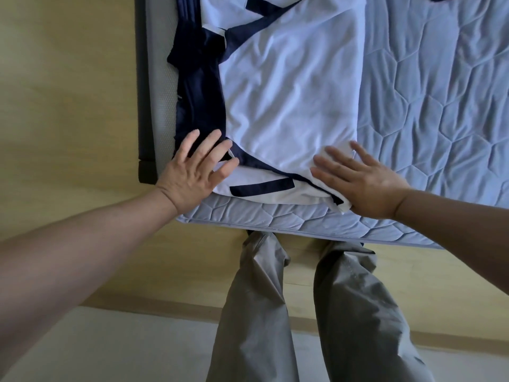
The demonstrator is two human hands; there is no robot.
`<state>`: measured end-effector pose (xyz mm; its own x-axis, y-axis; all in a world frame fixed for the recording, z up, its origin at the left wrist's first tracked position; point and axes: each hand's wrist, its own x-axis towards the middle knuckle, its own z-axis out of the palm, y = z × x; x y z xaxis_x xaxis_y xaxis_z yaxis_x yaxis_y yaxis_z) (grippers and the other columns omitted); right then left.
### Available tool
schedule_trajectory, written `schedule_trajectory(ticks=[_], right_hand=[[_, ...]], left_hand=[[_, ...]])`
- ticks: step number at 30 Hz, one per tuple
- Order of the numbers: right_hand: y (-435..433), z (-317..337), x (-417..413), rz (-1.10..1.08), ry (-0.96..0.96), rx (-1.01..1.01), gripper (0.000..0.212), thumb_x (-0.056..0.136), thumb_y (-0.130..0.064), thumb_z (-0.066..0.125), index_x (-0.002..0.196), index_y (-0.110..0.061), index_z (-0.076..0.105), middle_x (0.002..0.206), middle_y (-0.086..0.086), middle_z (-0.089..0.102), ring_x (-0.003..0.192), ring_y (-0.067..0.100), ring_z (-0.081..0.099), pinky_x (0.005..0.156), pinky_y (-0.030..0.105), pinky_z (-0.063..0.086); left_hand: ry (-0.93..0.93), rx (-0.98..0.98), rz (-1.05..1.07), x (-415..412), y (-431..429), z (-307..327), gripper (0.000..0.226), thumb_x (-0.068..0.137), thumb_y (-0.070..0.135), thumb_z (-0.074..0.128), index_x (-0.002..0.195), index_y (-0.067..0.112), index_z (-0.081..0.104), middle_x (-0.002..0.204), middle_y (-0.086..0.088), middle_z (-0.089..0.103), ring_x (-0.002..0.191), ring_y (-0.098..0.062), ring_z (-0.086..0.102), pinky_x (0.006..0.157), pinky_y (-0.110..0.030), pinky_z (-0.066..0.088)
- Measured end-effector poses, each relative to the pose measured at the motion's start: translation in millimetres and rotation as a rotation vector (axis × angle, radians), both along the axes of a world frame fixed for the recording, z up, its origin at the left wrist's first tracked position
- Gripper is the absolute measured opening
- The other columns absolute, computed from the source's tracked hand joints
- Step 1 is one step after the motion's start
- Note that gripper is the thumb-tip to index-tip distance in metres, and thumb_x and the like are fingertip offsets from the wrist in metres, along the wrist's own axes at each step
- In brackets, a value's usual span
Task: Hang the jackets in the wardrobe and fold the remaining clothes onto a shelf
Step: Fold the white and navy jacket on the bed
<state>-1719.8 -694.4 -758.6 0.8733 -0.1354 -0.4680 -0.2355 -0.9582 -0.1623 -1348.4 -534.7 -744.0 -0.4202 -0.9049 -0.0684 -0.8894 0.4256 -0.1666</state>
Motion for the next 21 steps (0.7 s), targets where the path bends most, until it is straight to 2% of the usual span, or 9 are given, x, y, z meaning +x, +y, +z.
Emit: schedule_trajectory(ticks=[2, 4, 7, 9, 14, 16, 18, 20, 21], right_hand=[[1.8, 1.3, -0.5, 0.005, -0.021, 0.009, 0.091, 0.079, -0.020, 0.052, 0.161, -0.013, 0.015, 0.168, 0.013, 0.012, 0.154, 0.039, 0.009, 0.120, 0.065, 0.016], [4.2, 1.2, -1.0, -0.015, -0.085, 0.038, 0.084, 0.081, -0.013, 0.056, 0.159, -0.009, 0.024, 0.165, 0.016, 0.021, 0.151, 0.041, 0.017, 0.120, 0.063, 0.022], [10.1, 0.9, -0.1, -0.047, -0.133, 0.091, 0.086, 0.080, -0.008, 0.071, 0.156, -0.005, 0.030, 0.161, 0.019, 0.027, 0.149, 0.042, 0.022, 0.120, 0.058, 0.026], [12.3, 2.7, 0.1, -0.057, -0.104, 0.134, 0.089, 0.082, -0.013, 0.072, 0.157, -0.008, 0.025, 0.163, 0.016, 0.022, 0.151, 0.039, 0.016, 0.123, 0.054, 0.019], [24.0, 18.0, -6.4, -0.022, 0.149, 0.262, 0.088, 0.094, -0.034, 0.051, 0.160, -0.025, -0.008, 0.167, 0.000, -0.008, 0.154, 0.021, -0.013, 0.124, 0.037, -0.009], [38.3, 39.0, -11.0, -0.039, 0.217, 0.383, 0.085, 0.095, -0.036, 0.050, 0.161, -0.030, -0.003, 0.167, -0.007, -0.006, 0.154, 0.016, -0.009, 0.126, 0.036, -0.001], [52.5, 67.2, -13.9, -0.192, 0.320, 0.605, 0.070, 0.098, -0.038, 0.051, 0.159, -0.040, 0.018, 0.165, -0.014, 0.020, 0.153, 0.013, 0.019, 0.122, 0.035, 0.022], [58.8, 93.6, -14.3, -0.452, 0.425, 0.849, 0.046, 0.098, -0.050, 0.052, 0.143, -0.050, 0.046, 0.140, -0.020, 0.056, 0.122, 0.000, 0.054, 0.096, 0.023, 0.043], [58.5, 104.3, -13.1, -0.562, 0.469, 0.961, 0.038, 0.096, -0.056, 0.053, 0.133, -0.051, 0.057, 0.126, -0.022, 0.064, 0.105, -0.009, 0.059, 0.084, 0.016, 0.043]], left_hand=[[-0.052, 0.011, -0.023, -7.2, -4.1, -1.0, 0.064, 0.095, -0.005, 0.052, 0.153, 0.014, 0.033, 0.159, -0.022, 0.030, 0.145, -0.042, 0.036, 0.115, -0.064, 0.030], [-0.111, 0.182, 0.009, -14.9, -7.2, -1.5, 0.076, 0.096, -0.005, 0.039, 0.162, 0.015, 0.007, 0.167, -0.023, 0.008, 0.153, -0.042, 0.017, 0.120, -0.063, 0.020], [-0.187, 0.485, 0.167, -25.6, -10.9, -2.2, 0.078, 0.100, 0.005, 0.029, 0.155, 0.010, -0.025, 0.168, -0.017, -0.013, 0.156, -0.034, -0.004, 0.124, -0.054, 0.013], [-0.192, 0.598, 0.214, -31.9, -16.2, -0.8, 0.074, 0.097, -0.001, 0.020, 0.156, 0.008, -0.022, 0.168, -0.015, -0.013, 0.156, -0.032, -0.008, 0.125, -0.054, 0.012], [0.036, 0.921, 0.311, -38.3, -14.7, 28.1, 0.099, 0.083, -0.025, 0.034, 0.161, 0.018, -0.011, 0.169, -0.003, -0.014, 0.155, -0.020, -0.014, 0.126, -0.048, 0.005], [0.156, 1.089, 0.349, -45.0, -5.8, 55.1, 0.104, 0.081, -0.026, 0.037, 0.161, 0.023, -0.008, 0.169, 0.001, -0.010, 0.155, -0.015, -0.010, 0.126, -0.043, 0.007], [0.256, 1.268, 0.394, -54.7, 3.8, 86.5, 0.095, 0.086, -0.018, 0.037, 0.162, 0.031, 0.007, 0.170, 0.001, 0.009, 0.154, -0.019, 0.014, 0.121, -0.032, 0.024], [0.298, 1.421, 0.436, -62.8, 7.3, 114.0, 0.085, 0.089, -0.011, 0.034, 0.157, 0.040, 0.027, 0.163, 0.000, 0.031, 0.136, -0.028, 0.046, 0.087, -0.014, 0.049], [0.302, 1.485, 0.451, -63.5, 6.7, 122.3, 0.085, 0.089, -0.011, 0.031, 0.154, 0.043, 0.033, 0.160, 0.003, 0.036, 0.122, -0.027, 0.055, 0.065, -0.006, 0.049]])
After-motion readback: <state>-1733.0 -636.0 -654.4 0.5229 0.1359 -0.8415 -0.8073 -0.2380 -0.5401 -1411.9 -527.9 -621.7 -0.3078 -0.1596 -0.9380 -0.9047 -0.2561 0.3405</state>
